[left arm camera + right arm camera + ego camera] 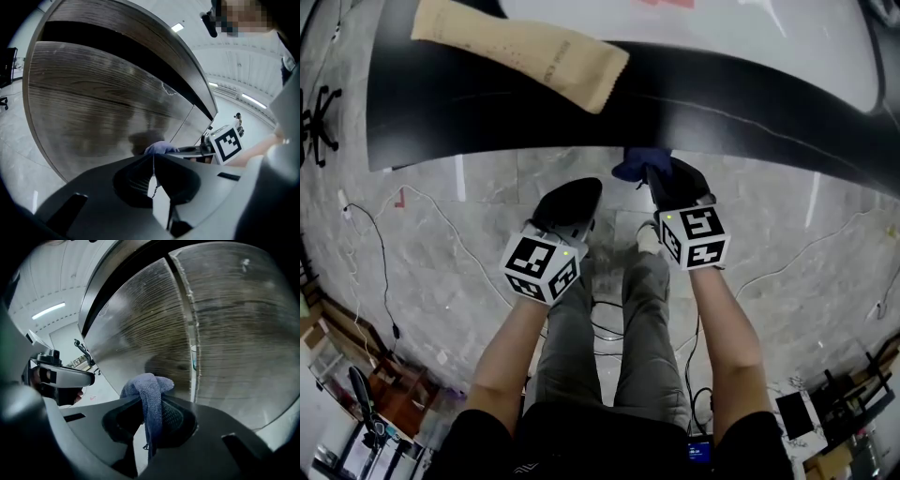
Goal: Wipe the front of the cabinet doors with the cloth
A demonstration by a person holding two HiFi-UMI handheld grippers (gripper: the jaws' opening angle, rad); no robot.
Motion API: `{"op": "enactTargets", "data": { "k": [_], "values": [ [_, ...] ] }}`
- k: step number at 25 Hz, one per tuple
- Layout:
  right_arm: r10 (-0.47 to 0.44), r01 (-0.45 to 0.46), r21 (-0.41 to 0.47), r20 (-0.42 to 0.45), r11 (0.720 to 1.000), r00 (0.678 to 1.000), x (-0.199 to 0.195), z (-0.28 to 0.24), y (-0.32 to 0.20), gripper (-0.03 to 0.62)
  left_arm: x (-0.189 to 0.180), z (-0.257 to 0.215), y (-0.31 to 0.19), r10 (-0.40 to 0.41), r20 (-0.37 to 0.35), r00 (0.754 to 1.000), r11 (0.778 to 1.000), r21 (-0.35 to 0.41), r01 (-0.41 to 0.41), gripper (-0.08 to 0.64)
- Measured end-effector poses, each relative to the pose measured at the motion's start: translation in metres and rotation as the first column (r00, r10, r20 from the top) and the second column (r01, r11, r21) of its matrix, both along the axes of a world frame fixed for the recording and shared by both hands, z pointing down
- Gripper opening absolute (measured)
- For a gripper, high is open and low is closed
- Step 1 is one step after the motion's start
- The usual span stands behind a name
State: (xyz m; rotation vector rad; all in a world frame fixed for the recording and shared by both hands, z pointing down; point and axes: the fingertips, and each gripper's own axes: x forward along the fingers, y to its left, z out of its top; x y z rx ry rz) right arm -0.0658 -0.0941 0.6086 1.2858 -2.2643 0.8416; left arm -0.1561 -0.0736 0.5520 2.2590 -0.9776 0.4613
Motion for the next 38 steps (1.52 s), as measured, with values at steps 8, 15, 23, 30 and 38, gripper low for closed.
{"op": "enactTargets", "data": {
  "k": [8, 15, 23, 30, 38],
  "values": [
    [-0.01, 0.009, 0.005, 0.012, 1.0, 1.0, 0.023, -0.005, 0.005, 0.071, 0.03, -0.004, 0.003, 0.015, 0.017, 1.0, 1.0, 0.002, -0.015, 0.017],
    [-0.079, 0.078, 0.015, 0.045, 0.997, 0.996, 0.015, -0.036, 0.031, 0.071, 0.036, -0.028, 0.004, -0.033, 0.012, 0.999, 0.999, 0.029, 0.032, 0.017],
    [-0.119, 0.113, 0.083, 0.069, 0.99, 0.99, 0.019, -0.089, 0.058, 0.071, 0.042, -0.058, 0.029, -0.093, -0.039, 0.995, 0.995, 0.034, 0.095, 0.017],
    [-0.101, 0.093, 0.115, 0.068, 0.989, 0.993, 0.003, -0.11, 0.057, 0.071, 0.022, -0.061, 0.031, -0.07, -0.058, 0.996, 0.996, 0.05, 0.073, 0.017],
    [-0.085, 0.076, 0.178, 0.043, 0.981, 0.995, -0.004, -0.146, 0.05, 0.071, 0.002, -0.097, 0.023, -0.073, -0.083, 0.994, 0.989, 0.119, 0.083, 0.017]
  ]
}}
